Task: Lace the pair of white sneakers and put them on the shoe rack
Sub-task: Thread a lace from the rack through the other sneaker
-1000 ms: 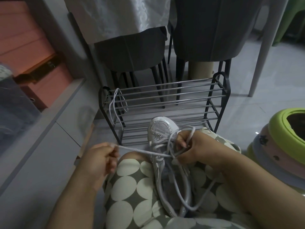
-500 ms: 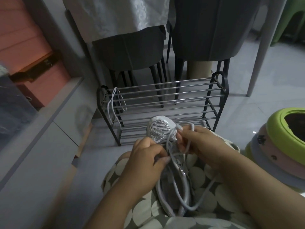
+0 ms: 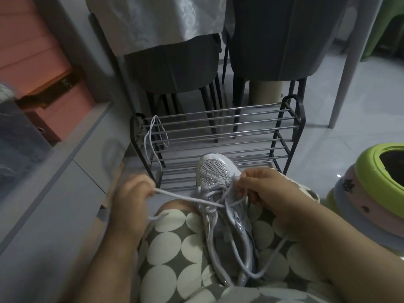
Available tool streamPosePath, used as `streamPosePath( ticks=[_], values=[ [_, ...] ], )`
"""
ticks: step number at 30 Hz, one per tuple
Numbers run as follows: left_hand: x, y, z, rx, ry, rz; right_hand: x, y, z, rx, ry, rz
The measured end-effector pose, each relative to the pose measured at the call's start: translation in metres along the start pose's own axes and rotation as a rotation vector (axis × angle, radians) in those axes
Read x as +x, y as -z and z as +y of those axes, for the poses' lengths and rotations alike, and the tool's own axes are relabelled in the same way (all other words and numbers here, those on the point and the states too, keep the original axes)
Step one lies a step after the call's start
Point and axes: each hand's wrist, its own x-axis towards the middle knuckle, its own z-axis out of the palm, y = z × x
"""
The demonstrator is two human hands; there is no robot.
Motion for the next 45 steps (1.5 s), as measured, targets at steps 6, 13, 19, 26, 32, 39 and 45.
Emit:
streamPosePath(
  ticks=[6, 13, 19, 26, 32, 39, 45],
  values=[
    [-0.020, -0.039, -0.001, 0.355, -0.171, -0.340, -0.002, -0.003, -0.001, -0.111, 0.010, -0.048],
    [-0.028, -0.062, 0.000, 0.494, -0.327, -0.383, -0.007, -0.002, -0.004, -0.070, 0.053, 0.008],
    [-0.019, -0.046, -0.004, 0.212, -0.152, -0.527, 0.004, 0.002, 0.001, -0.127, 0.023, -0.056],
    [-0.018, -0.019, -0.001, -0.162, -0.028, -0.654, -0.001, 0.008, 0.001, -0.249, 0.073, -0.262],
    [-0.016, -0.008, -0.003, -0.510, 0.113, -0.674, -0.003, 0.006, 0.000, -0.394, 0.157, -0.221],
    [-0.015, -0.003, -0.004, -0.859, 0.256, -0.857, -0.005, 0.007, -0.003, -0.568, 0.234, -0.193],
    [-0.014, -0.002, 0.001, -0.812, 0.270, -0.811, -0.004, 0.007, 0.000, -0.579, 0.256, -0.071]
  ],
)
